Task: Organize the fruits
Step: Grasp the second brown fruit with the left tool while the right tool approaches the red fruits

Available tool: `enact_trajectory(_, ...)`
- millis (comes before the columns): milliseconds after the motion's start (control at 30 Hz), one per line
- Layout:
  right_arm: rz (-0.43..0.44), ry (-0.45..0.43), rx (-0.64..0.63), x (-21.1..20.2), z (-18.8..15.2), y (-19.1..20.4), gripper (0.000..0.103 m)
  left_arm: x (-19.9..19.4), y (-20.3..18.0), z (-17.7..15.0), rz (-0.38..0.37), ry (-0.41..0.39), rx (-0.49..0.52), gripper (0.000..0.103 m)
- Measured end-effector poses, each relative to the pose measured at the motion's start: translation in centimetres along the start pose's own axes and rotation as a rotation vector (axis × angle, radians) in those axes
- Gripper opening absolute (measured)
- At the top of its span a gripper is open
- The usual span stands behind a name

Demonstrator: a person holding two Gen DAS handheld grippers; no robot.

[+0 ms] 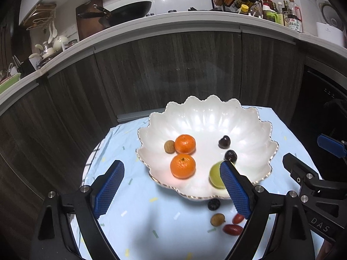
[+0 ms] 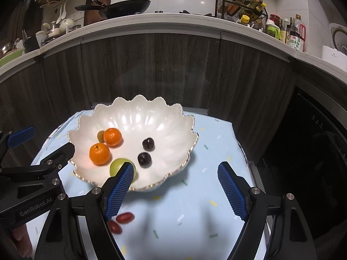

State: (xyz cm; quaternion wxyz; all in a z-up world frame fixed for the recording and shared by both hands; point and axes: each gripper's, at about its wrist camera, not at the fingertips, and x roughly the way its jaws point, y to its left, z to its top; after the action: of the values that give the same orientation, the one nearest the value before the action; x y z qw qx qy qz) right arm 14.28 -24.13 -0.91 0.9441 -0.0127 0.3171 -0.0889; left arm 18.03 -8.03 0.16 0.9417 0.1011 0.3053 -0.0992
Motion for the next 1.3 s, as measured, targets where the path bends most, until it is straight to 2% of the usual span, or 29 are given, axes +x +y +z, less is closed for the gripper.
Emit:
enact_trajectory(500,-0.013,0.034,-0.001,-0.5,-3.2,-0.6,0.081,0.1,-1.6,-3.2,-0.033,0.048,0.009,0.088)
enact_trajectory(1300,-0.003,0.127,-0.002,2.3,-6.7,-1.1,0.081,5.0,-4.4,-7.1,-0.111,0.188,0.032,0.063)
